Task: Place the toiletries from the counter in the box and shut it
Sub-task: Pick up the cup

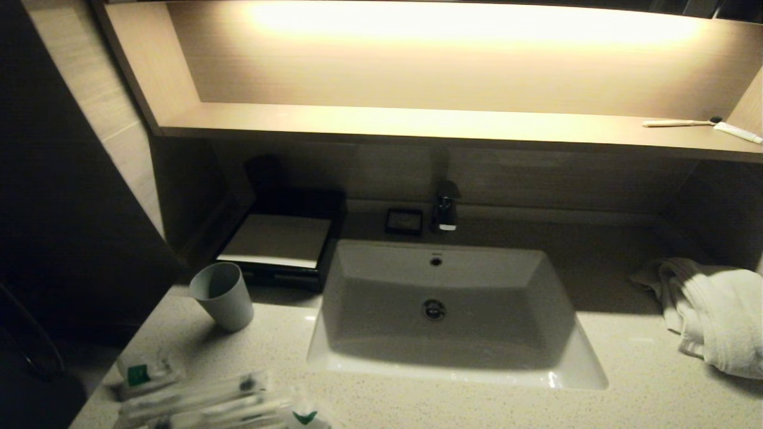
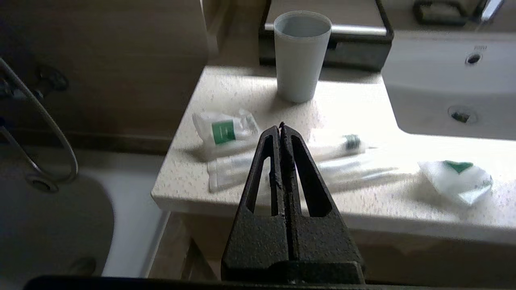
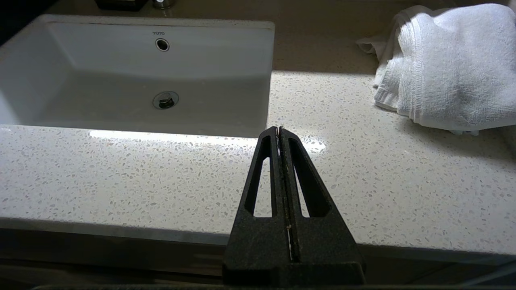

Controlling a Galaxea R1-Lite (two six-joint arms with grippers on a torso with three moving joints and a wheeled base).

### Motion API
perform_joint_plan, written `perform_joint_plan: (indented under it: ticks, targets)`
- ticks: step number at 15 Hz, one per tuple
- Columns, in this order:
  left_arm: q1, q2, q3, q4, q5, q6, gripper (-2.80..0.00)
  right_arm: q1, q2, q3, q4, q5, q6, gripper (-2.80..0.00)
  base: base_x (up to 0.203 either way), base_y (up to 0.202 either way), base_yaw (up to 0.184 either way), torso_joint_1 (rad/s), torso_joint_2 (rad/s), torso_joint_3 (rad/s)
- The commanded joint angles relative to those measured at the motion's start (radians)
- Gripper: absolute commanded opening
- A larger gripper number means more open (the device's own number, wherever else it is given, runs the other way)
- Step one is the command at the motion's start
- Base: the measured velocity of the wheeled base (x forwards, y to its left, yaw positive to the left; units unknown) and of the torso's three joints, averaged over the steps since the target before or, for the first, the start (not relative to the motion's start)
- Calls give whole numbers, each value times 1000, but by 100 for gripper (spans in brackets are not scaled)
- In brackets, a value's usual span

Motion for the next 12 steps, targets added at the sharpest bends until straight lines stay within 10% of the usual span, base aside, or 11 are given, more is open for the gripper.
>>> perform_joint_plan:
  ticks: [1,12]
  targets:
    - [0,1,-32,-37,1,2,-280,0,0,0,0,0,0,-280,0,0,0,0,0,0]
    - [0,0,-510,290,34,3,-280,0,0,0,0,0,0,-280,0,0,0,0,0,0]
